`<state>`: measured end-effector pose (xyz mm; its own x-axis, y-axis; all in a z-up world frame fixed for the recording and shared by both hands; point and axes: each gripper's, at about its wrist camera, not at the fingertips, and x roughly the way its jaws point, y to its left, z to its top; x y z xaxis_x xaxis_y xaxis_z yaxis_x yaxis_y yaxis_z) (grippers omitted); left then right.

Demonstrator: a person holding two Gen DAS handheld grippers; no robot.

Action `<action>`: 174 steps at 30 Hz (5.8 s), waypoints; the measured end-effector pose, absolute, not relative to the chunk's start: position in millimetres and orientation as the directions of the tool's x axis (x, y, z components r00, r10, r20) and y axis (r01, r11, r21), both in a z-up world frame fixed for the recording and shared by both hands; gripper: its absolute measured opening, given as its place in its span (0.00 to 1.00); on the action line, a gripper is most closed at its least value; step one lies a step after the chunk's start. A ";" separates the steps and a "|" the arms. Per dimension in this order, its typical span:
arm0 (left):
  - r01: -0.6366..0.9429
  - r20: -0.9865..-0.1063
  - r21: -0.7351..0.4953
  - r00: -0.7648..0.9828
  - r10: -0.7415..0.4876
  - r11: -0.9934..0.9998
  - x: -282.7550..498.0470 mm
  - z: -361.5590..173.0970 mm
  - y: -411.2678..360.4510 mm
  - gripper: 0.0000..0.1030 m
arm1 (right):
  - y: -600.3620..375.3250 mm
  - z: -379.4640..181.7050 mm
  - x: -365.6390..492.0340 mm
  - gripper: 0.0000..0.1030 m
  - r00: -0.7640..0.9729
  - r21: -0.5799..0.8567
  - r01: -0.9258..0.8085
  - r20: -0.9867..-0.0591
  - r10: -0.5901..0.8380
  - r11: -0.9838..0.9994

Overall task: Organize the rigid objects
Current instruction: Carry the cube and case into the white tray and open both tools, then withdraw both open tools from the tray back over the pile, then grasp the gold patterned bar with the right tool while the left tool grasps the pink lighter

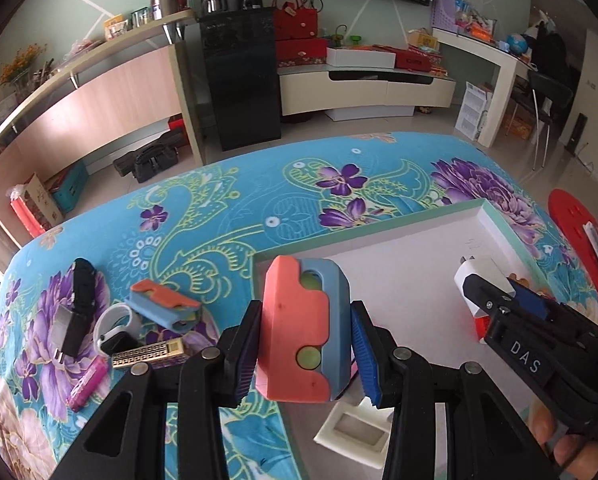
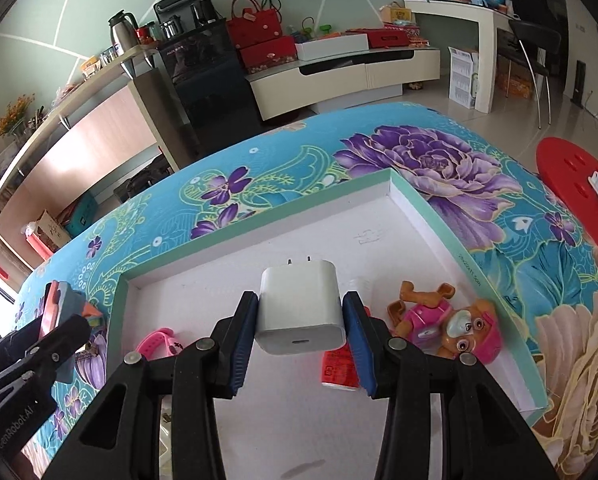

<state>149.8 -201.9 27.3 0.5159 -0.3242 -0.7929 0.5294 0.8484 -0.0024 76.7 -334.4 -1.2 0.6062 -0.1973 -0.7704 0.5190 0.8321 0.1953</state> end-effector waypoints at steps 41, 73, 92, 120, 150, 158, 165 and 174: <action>0.453 -0.818 0.067 0.535 -0.211 0.889 152.1 14.8 -201.2 0.63 | -335.7 6.3 73.9 0.44 0.583 0.185 0.481 -0.797 -0.155 0.857; 0.200 -0.813 0.121 0.582 -0.019 0.972 161.3 7.2 -106.4 1.00 | -296.5 15.9 84.5 0.88 0.515 0.012 0.395 -0.831 -0.210 0.919; -0.112 -0.789 0.160 0.583 0.195 0.981 173.6 8.5 14.7 1.00 | -171.1 1.7 137.1 0.88 0.594 0.131 0.110 -0.804 0.041 0.985; -0.112 -0.848 -0.007 0.527 0.054 0.994 195.9 -25.6 69.7 1.00 | -125.7 3.2 145.3 0.88 0.631 0.129 0.053 -0.773 0.067 0.990; -0.231 -0.859 0.055 0.485 0.164 0.971 206.0 -49.2 105.8 1.00 | -94.8 -16.8 188.1 0.88 0.577 0.160 -0.012 -0.805 0.137 0.987; -0.196 -0.866 -0.008 0.492 0.091 0.981 208.8 -48.7 95.5 1.00 | -87.8 -34.1 199.0 0.88 0.538 0.116 -0.004 -0.837 0.099 0.993; -0.204 -0.869 -0.006 0.486 0.096 0.979 208.2 -48.8 93.6 1.00 | -84.3 -44.8 207.4 0.88 0.508 0.109 0.006 -0.856 0.091 0.994; -0.201 -0.868 -0.020 0.489 0.082 0.979 209.5 -48.8 94.6 1.00 | -77.3 -54.1 216.3 0.88 0.501 0.094 0.020 -0.862 0.072 0.995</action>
<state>209.5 94.6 -48.8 0.4893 0.0822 -0.8682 -0.2009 0.9794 -0.0205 216.3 -77.3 -54.1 0.5012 0.0716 -0.8624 0.0203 0.9953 0.0945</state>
